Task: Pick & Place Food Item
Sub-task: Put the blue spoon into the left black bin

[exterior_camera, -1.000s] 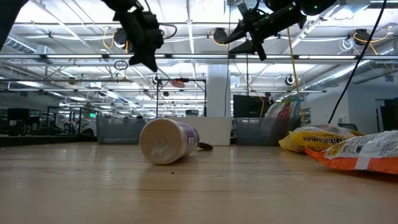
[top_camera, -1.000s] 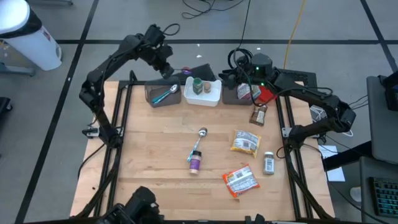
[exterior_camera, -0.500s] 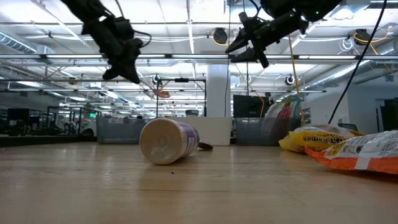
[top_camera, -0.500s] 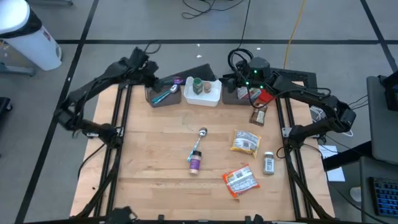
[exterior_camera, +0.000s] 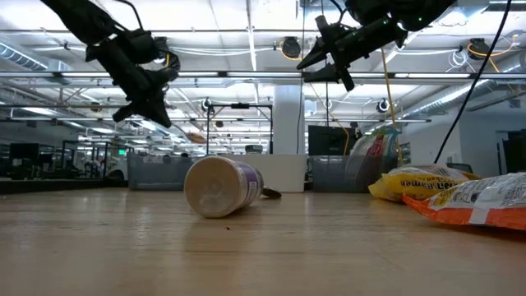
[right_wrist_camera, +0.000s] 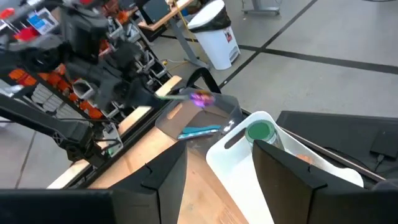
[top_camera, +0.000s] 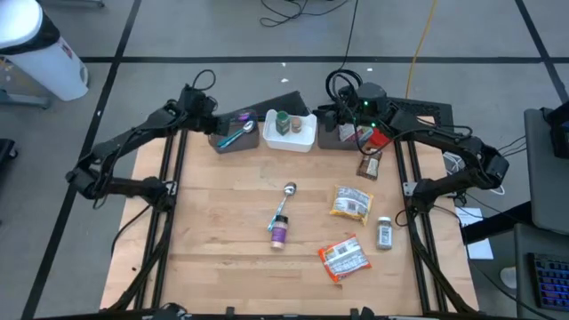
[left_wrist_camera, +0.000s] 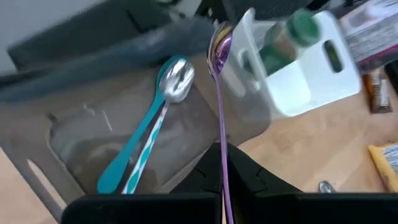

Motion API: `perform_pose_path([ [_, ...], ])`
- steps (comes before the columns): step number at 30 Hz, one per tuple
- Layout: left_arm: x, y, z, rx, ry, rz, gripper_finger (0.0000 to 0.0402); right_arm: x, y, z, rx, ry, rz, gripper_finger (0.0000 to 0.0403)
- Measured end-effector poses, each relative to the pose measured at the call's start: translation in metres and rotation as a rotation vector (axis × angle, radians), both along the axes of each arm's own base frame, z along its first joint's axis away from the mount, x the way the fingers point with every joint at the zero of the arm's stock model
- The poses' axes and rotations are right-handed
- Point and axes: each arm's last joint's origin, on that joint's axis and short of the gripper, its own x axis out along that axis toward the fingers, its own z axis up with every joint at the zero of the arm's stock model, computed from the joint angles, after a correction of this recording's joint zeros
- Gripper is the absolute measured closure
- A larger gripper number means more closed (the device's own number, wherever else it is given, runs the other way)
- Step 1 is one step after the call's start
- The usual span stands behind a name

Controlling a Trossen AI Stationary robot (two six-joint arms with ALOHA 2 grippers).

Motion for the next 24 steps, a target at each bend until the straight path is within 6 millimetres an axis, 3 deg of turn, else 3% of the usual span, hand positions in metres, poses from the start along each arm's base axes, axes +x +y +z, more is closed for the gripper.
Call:
perform_pose_path([
  [12,0.015,0.017,-0.035,-0.101,0.066,-0.006,0.04,0.003,0.004,0.0,0.017,-0.006,0.013,0.0227],
  [24,0.026,0.019,-0.055,-0.125,0.147,-0.016,0.04,0.003,0.004,0.0,0.017,-0.005,0.012,0.0228],
])
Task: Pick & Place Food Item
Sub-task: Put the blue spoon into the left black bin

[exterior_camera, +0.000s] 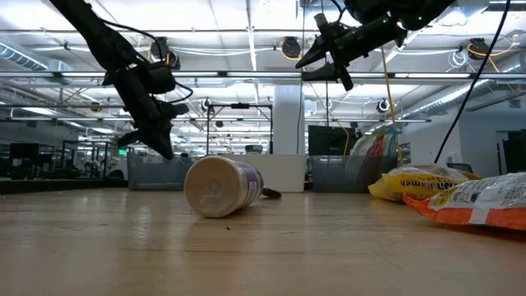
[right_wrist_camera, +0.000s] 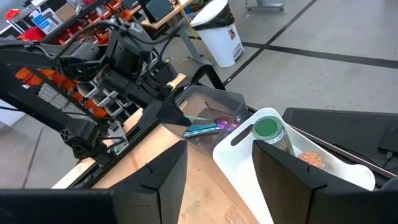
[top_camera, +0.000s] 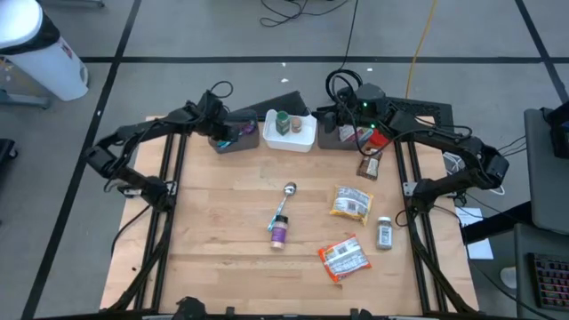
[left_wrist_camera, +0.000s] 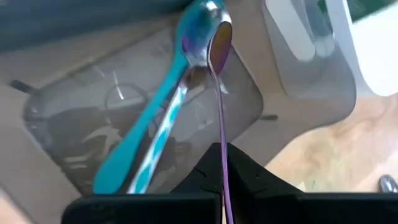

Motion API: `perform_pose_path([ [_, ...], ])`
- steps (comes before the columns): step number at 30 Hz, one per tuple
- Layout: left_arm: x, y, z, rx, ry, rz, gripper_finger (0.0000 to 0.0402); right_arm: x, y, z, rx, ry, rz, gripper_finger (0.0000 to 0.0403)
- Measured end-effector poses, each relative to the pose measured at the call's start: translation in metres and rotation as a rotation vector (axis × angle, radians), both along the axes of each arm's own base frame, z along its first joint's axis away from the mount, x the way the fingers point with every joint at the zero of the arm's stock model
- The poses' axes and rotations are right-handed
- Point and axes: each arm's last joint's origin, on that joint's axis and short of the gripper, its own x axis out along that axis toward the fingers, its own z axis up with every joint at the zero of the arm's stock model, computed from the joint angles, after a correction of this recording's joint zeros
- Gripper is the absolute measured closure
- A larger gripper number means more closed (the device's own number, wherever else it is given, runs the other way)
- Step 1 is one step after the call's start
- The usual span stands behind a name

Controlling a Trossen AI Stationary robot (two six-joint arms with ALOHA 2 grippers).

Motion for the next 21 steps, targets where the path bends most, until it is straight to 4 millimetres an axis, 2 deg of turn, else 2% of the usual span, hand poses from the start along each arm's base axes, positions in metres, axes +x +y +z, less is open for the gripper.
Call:
perform_pose_path([
  [9,0.014,-0.004,-0.016,0.002,0.08,-0.027,0.0398,0.0,0.0,0.0,0.0,0.0,0.0,0.023],
  [21,0.015,-0.003,-0.017,0.03,0.108,-0.008,0.0398,0.0,0.0,0.0,0.0,0.0,0.0,0.0233],
])
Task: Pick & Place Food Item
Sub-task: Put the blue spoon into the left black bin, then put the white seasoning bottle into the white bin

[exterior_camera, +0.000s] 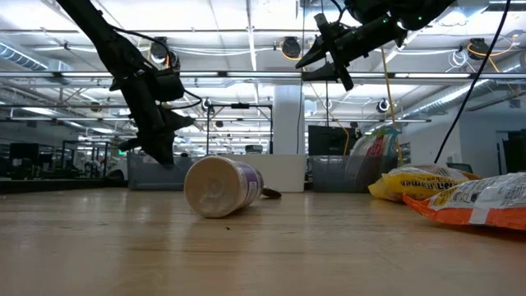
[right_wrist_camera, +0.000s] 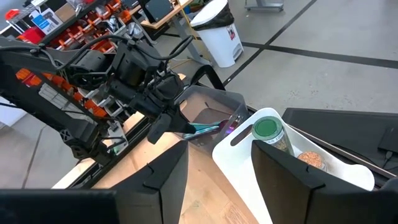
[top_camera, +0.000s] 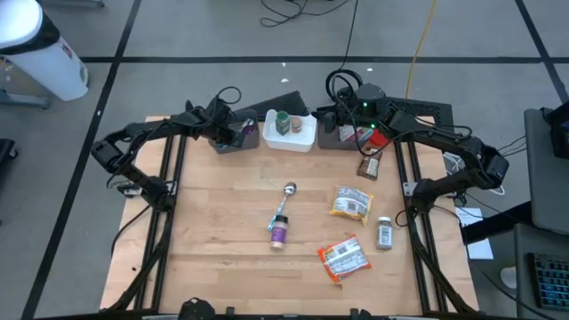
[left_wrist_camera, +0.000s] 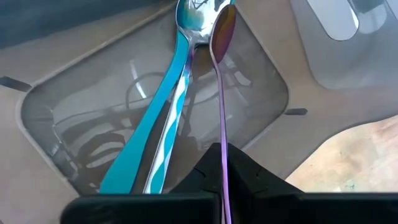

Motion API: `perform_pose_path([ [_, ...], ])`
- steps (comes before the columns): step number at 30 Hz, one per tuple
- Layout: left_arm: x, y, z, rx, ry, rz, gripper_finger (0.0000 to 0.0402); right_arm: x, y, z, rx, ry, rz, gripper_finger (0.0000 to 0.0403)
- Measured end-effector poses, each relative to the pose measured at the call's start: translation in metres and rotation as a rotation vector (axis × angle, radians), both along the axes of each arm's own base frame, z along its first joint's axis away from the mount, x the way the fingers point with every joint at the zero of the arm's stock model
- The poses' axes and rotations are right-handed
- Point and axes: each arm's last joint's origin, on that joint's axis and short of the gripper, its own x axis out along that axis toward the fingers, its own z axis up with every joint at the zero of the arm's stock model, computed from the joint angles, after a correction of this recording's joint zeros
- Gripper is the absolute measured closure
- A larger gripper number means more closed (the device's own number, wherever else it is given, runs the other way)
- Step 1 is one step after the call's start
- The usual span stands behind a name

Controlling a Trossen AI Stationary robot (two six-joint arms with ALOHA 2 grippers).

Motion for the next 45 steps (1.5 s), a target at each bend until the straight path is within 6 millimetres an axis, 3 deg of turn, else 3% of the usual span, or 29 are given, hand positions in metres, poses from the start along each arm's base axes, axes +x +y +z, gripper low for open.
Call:
perform_pose_path([
  [14,-0.001,-0.001,-0.001,-0.003,0.023,0.003,0.0394,0.0,0.0,0.0,0.001,0.0,0.001,0.0235],
  [25,-0.002,-0.001,-0.001,0.002,0.032,0.005,0.0324,0.0,0.0,0.0,0.001,0.0,0.001,0.0236],
  [34,-0.001,0.0,0.002,0.014,0.043,-0.046,0.0303,0.0,0.0,0.0,0.003,0.002,0.002,0.0236],
  [40,0.004,0.009,0.04,0.092,0.045,-0.127,0.0302,0.0,0.0,-0.001,0.007,0.008,0.002,0.0234],
  [45,0.01,0.017,0.11,0.17,0.036,-0.194,0.0302,0.0,0.0,-0.001,0.007,0.007,0.002,0.0236],
])
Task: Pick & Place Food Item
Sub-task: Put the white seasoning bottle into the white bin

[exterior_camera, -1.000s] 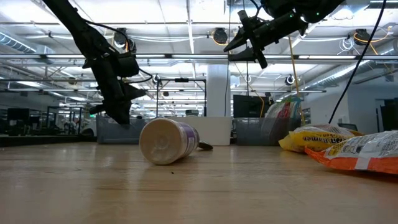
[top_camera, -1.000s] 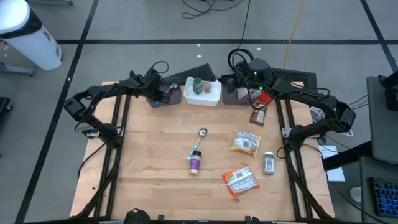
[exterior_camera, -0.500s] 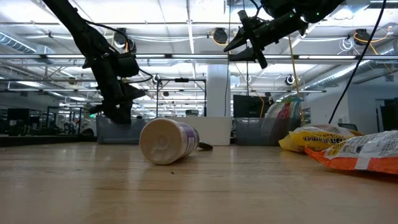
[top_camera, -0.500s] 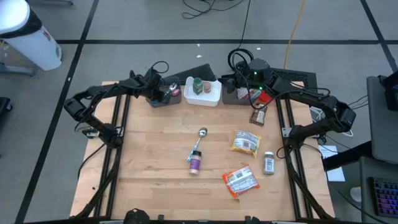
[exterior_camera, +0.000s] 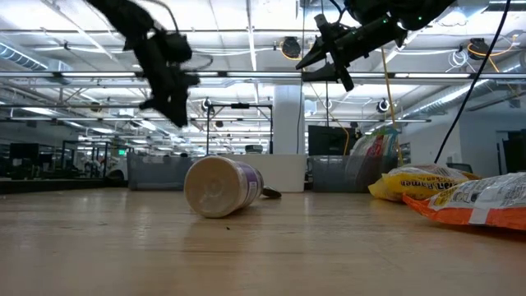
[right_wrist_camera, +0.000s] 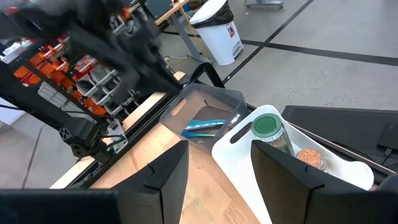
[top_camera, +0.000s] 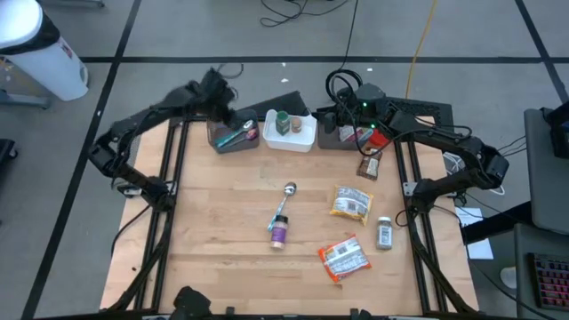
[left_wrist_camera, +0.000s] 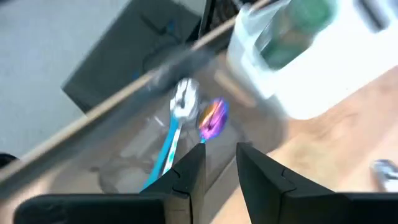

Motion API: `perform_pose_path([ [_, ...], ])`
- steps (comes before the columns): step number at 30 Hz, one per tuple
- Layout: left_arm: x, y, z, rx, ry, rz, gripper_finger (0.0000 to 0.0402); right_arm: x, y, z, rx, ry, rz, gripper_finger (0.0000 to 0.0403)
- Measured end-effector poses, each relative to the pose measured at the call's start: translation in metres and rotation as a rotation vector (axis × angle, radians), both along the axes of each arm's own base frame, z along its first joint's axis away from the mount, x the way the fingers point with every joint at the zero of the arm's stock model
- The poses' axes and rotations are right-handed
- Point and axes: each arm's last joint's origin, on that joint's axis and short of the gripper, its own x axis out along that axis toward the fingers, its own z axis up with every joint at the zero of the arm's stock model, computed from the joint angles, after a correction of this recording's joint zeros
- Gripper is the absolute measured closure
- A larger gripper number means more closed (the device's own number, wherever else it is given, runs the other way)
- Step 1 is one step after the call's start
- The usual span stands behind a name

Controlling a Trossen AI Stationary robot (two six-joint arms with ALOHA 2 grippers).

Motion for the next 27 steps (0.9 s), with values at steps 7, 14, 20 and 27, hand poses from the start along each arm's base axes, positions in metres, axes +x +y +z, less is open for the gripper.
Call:
perform_pose_path([
  [7,-0.007,-0.023,0.132,0.175,-0.131,-0.072,0.0302,0.0,0.0,0.0,-0.001,-0.001,0.0,0.0234],
  [14,-0.036,-0.089,0.215,0.379,-0.367,-0.237,0.0302,0.0,0.0,0.0,0.001,-0.003,-0.001,0.0235],
  [20,-0.062,-0.137,0.207,0.354,-0.431,-0.304,0.0302,0.0,0.0,0.0,0.05,-0.023,-0.017,0.0238],
  [27,-0.07,-0.164,0.141,0.295,-0.572,-0.308,0.0302,0.007,0.009,0.001,0.083,-0.048,-0.007,0.0238],
])
